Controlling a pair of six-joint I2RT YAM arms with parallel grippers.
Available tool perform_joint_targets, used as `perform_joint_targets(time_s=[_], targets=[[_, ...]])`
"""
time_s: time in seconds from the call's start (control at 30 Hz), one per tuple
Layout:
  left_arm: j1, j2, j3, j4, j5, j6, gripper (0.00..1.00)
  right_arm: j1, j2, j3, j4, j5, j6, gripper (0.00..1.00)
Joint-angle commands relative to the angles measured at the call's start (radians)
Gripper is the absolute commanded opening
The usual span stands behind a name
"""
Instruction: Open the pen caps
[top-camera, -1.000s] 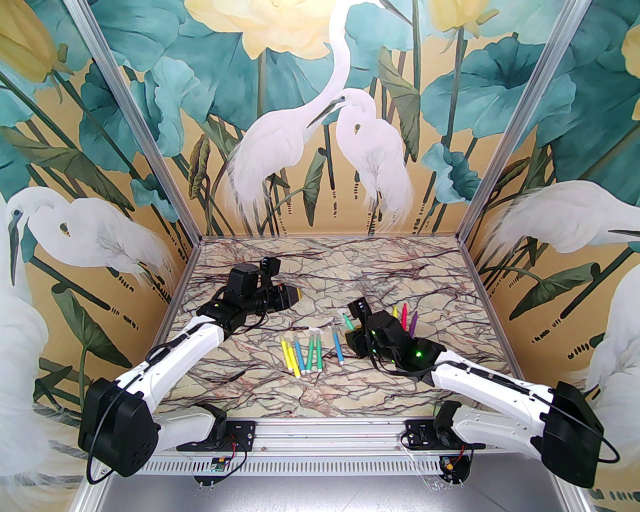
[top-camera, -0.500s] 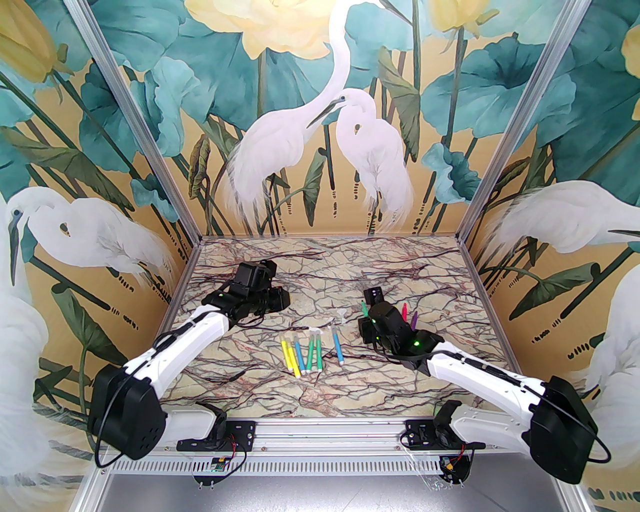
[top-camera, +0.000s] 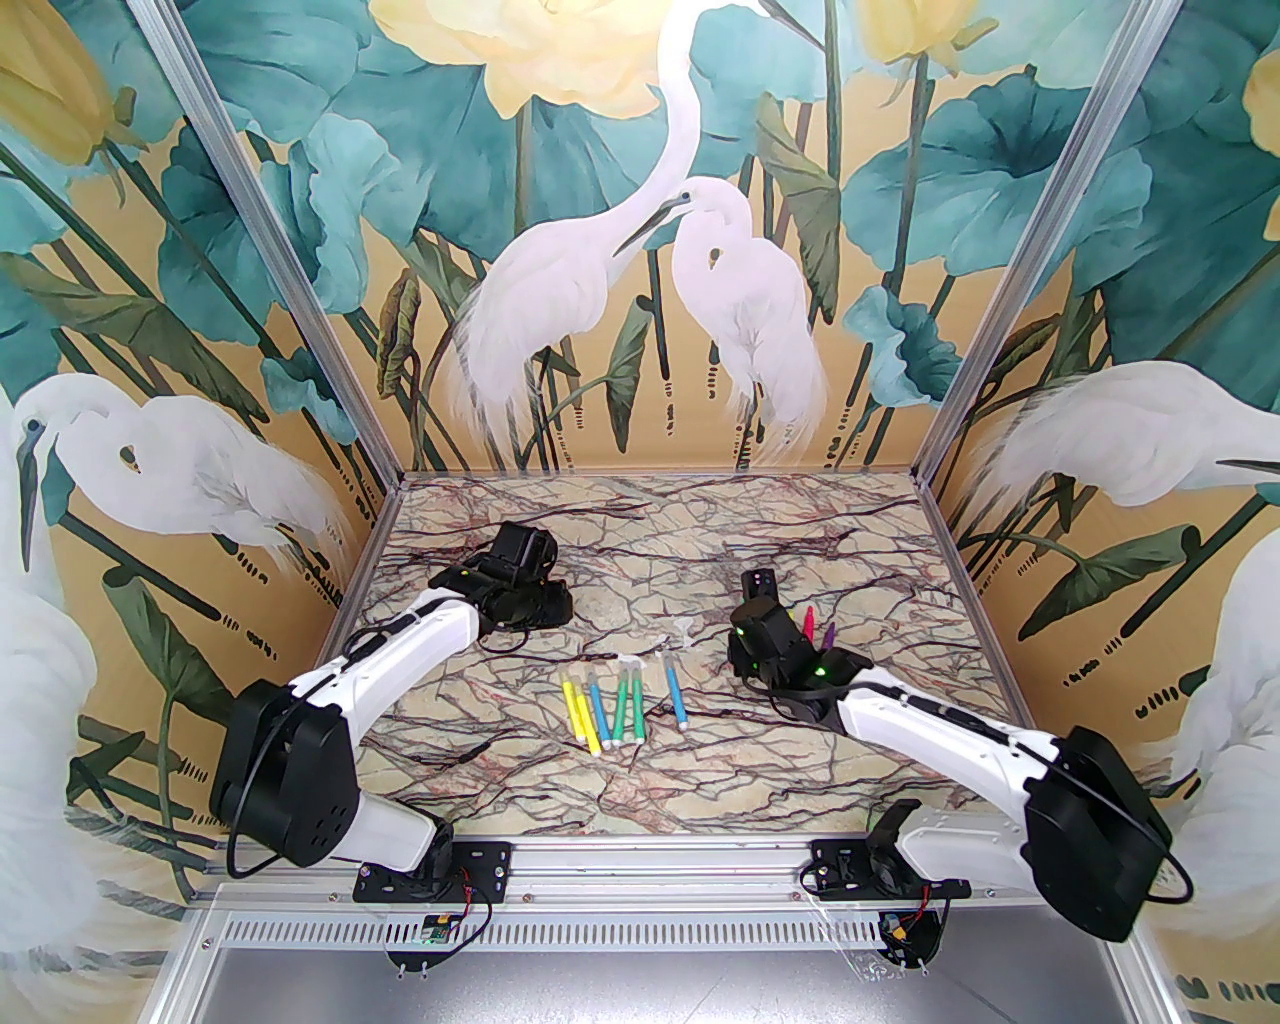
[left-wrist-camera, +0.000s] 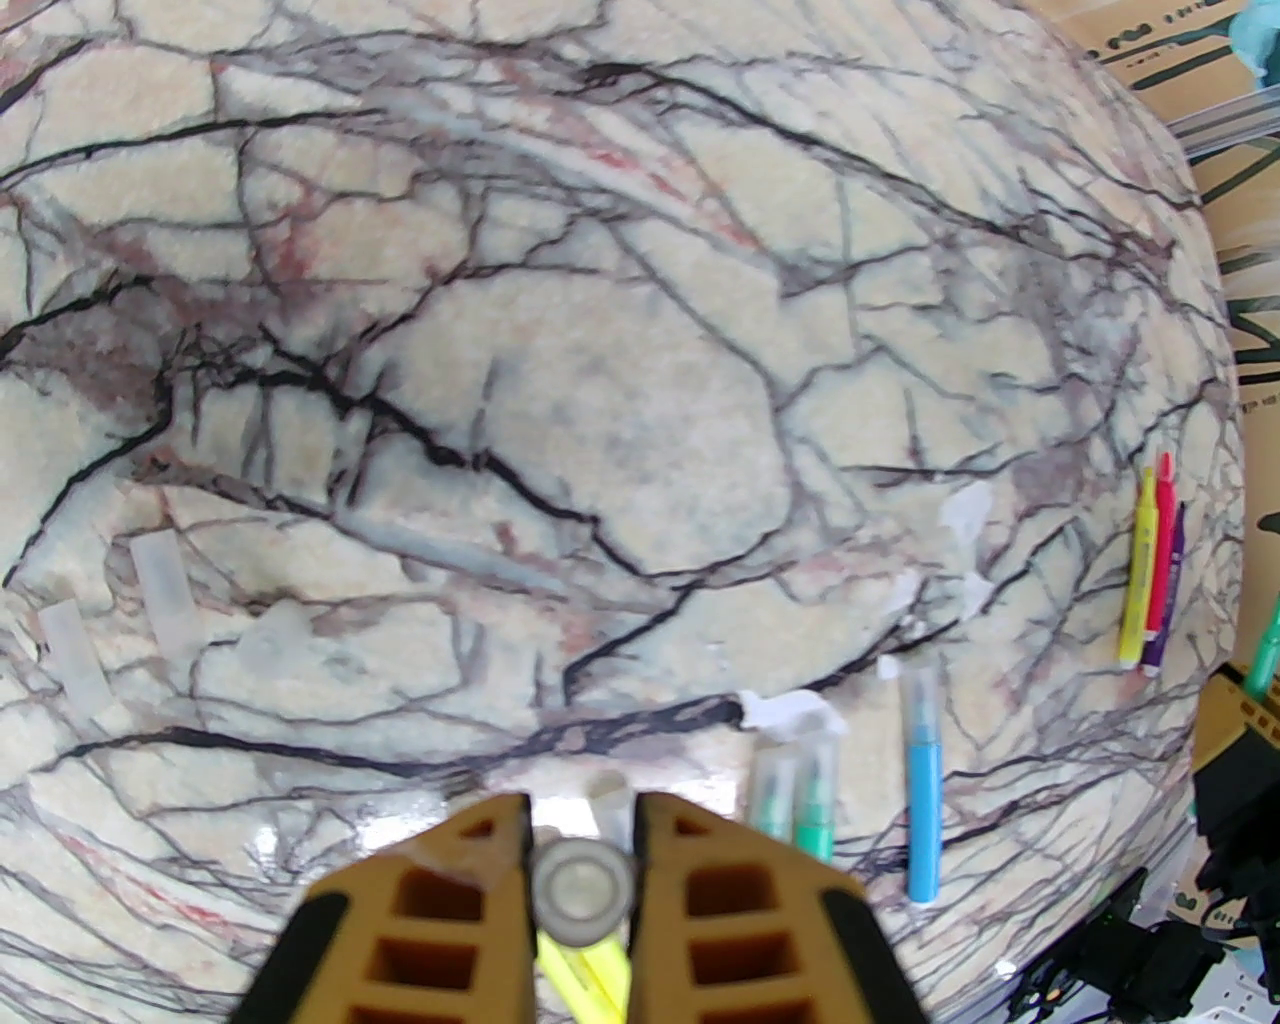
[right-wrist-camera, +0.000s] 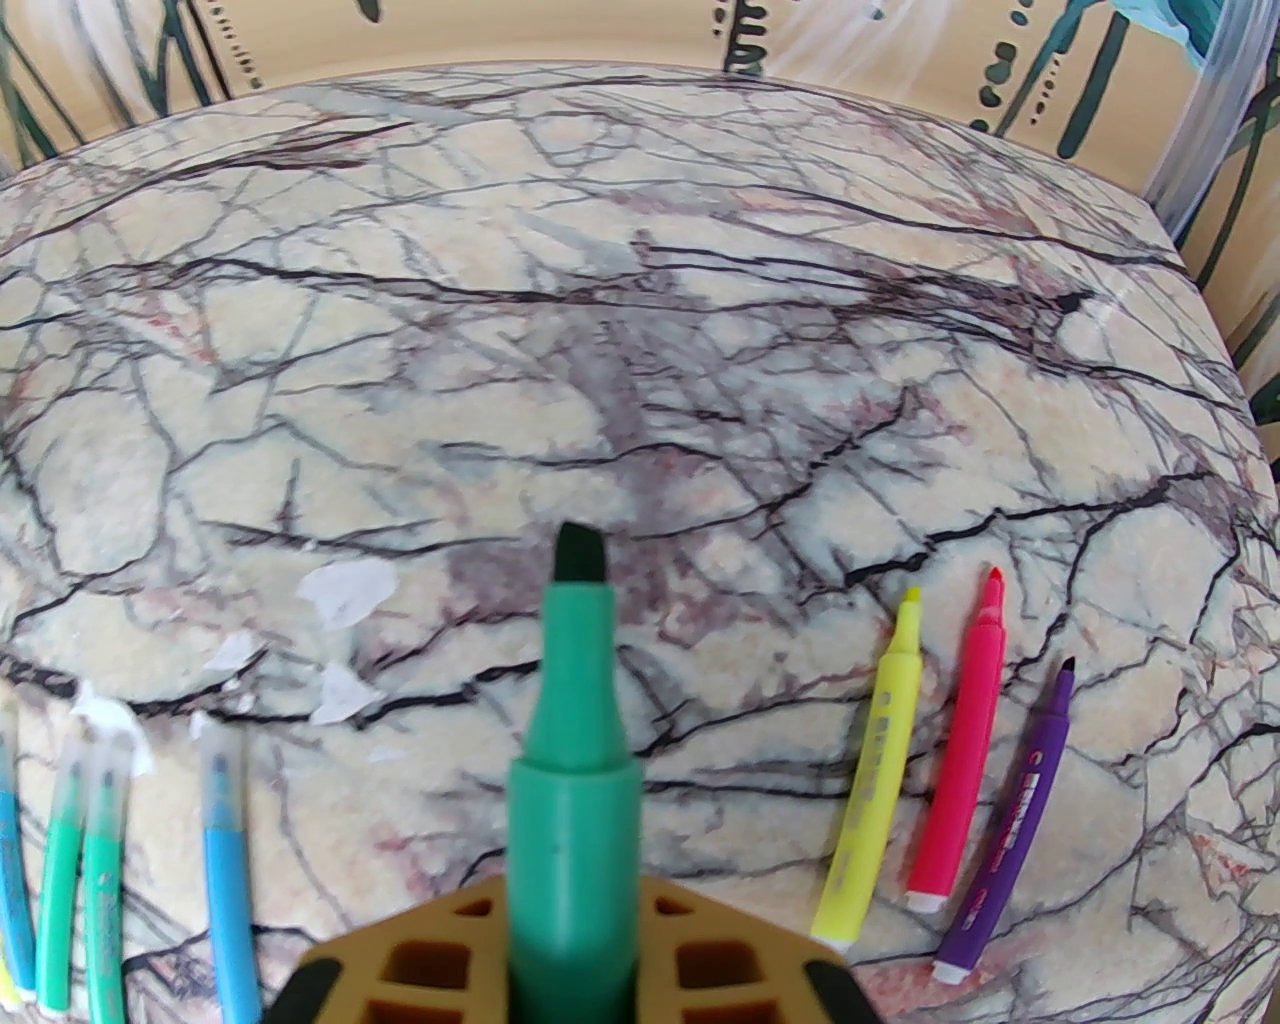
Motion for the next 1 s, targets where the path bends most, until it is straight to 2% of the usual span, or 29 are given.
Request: perform_joint_targets(time_s=[0.0, 0.5, 0.97], targets=[[0.004, 0.039, 0.045, -0.044, -0.058, 0.018, 0.0, -0.014, 0.038, 0.036, -0.02, 0.054, 0.027, 0.0], [0.004, 0.215, 0.112, -0.052, -0.135, 0.044, 0.0, -0.08, 0.17, 0.041, 0.028, 0.054, 0.057, 0.0], [0.006, 0.304, 0.133, -0.053, -0.18, 0.055, 0.0, -0.13, 0.294, 0.069, 0.054, 0.047, 0.077, 0.0]])
